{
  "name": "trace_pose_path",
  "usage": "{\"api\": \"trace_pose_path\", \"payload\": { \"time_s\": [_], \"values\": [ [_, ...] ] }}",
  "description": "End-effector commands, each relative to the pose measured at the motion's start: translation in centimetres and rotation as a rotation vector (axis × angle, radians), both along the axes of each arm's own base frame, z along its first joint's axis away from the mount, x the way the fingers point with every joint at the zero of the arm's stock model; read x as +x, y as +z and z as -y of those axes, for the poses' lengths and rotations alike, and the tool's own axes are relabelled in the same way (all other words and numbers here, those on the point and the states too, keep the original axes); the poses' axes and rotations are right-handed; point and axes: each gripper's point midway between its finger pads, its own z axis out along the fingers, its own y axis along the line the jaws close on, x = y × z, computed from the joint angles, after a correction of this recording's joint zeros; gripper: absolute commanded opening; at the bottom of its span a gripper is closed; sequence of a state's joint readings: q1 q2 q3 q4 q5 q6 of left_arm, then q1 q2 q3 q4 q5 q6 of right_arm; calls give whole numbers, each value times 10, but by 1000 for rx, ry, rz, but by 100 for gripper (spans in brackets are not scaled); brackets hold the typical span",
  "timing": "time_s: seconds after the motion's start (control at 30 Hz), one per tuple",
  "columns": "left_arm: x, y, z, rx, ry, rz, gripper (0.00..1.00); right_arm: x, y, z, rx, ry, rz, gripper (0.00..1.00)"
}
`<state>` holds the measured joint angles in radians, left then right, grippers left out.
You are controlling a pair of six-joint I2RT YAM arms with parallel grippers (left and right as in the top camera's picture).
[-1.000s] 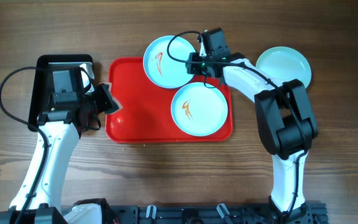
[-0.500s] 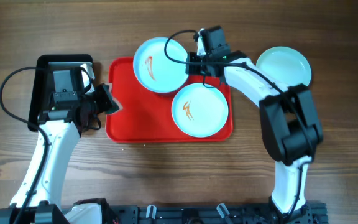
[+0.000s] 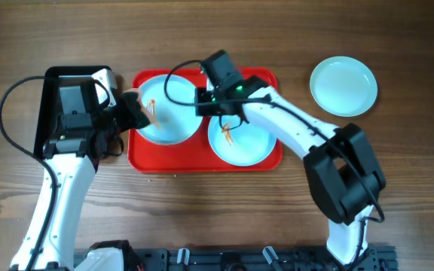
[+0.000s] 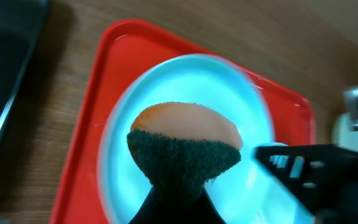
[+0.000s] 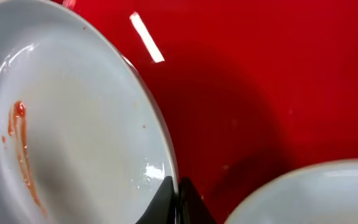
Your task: Clean dirty plates on tray and stack at the side
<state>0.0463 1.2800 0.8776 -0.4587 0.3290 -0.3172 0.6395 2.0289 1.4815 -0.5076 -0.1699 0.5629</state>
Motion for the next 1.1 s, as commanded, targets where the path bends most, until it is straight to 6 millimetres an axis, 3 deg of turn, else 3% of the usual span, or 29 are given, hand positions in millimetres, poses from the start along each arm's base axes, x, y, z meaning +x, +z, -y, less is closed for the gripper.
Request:
{"api": "trace_pose_path", "payload": {
  "time_s": [0.0, 0.1, 0.33, 0.43, 0.73, 1.07],
  "values": [
    [-5, 5, 22, 4, -107, 20, 4, 0, -22, 16, -96, -102, -24, 4],
    [-6, -5, 25, 28, -111, -12, 4, -7, -27, 20, -118, -99, -58, 4],
    [-3, -70, 42, 38, -154, -184, 4, -19, -35, 22, -130, -71, -112, 4],
    [0, -85, 45, 39, -164, -209, 4, -27, -35, 16, -104, -25, -144, 4],
    [7, -92, 47, 29, -162, -205, 4, -41, -41, 3, -117, 6, -156, 4],
    [9, -98, 47, 29, -163, -212, 4, -45, -67, 0, -137, -5, -192, 4]
  ]
}}
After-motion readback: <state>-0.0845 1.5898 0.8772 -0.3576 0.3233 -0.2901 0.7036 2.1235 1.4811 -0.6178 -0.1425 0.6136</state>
